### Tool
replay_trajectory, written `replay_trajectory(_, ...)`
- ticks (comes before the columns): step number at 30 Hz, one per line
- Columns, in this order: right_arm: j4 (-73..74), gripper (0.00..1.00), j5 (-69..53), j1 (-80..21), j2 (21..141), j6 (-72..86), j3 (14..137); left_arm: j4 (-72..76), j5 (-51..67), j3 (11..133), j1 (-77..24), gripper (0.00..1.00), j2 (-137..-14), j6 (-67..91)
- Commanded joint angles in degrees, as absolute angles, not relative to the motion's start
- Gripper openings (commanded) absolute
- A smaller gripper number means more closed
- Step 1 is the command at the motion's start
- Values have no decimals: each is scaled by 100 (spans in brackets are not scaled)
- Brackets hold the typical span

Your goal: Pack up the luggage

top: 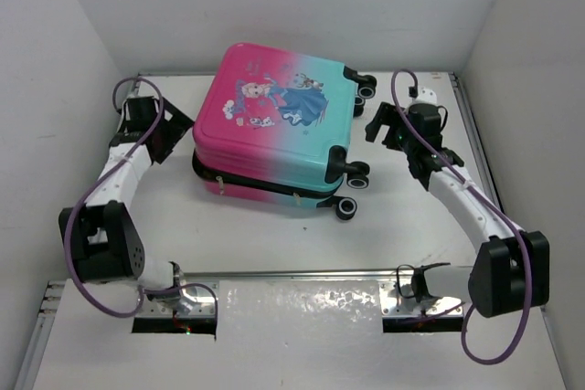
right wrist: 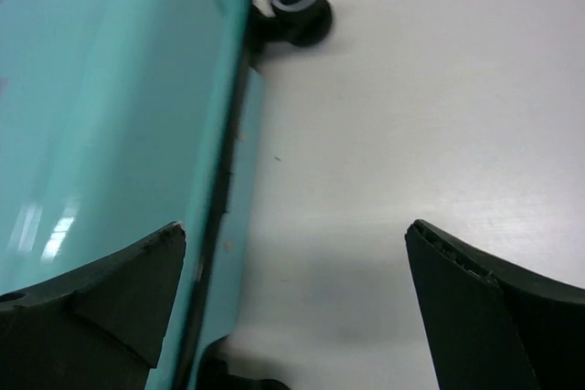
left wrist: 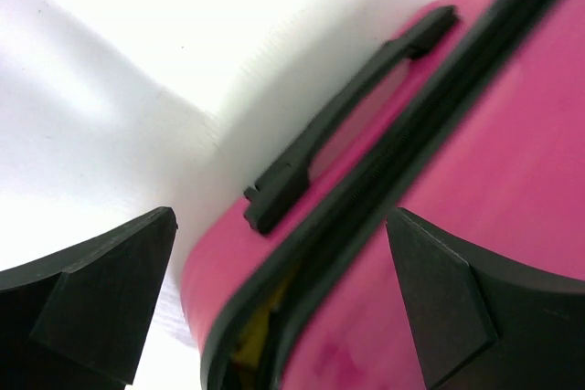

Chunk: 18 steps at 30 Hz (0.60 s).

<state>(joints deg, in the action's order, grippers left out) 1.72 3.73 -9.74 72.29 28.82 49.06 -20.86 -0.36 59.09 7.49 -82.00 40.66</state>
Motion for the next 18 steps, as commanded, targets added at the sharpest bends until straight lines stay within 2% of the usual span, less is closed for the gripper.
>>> replay_trajectory(1,528,99,916,-826,7339,3260,4650,-2232,-27,6275,668,100,-7656,3727)
replay_trajectory(3,-309,99,-295,-835,7129,3278,4221,-2206,480,6328,659,100,-7446,3351)
replay_trajectory(5,-589,99,-659,-1236,6430,2999,3790,-2372,720,6328,659,100,-7304,3086)
replay_trajectory(6,-363,99,-459,-1518,6155,2719,3806,-2530,895,6250,659,100,-7208,2920)
replay_trajectory(7,136,99,335,-1860,5865,2307,3814,-2575,905,6119,659,100,-6920,2874)
replay_trajectory(8,280,99,543,-2298,5332,2251,3754,-2601,888,5943,659,100,-6734,2839)
replay_trajectory(11,982,92,1123,-2784,4739,2522,3718,-2540,835,5126,659,99,-5750,2760)
replay_trajectory(14,1205,81,1186,-3424,4474,2724,3386,-2513,668,4536,659,98,-4985,2611)
replay_trajectory(15,987,73,1230,-3637,4465,2777,3236,-2557,598,4413,650,98,-4835,2567)
replay_trajectory(18,652,67,2047,-4568,4578,2795,2910,-2225,1246,4115,659,95,-4737,2531)
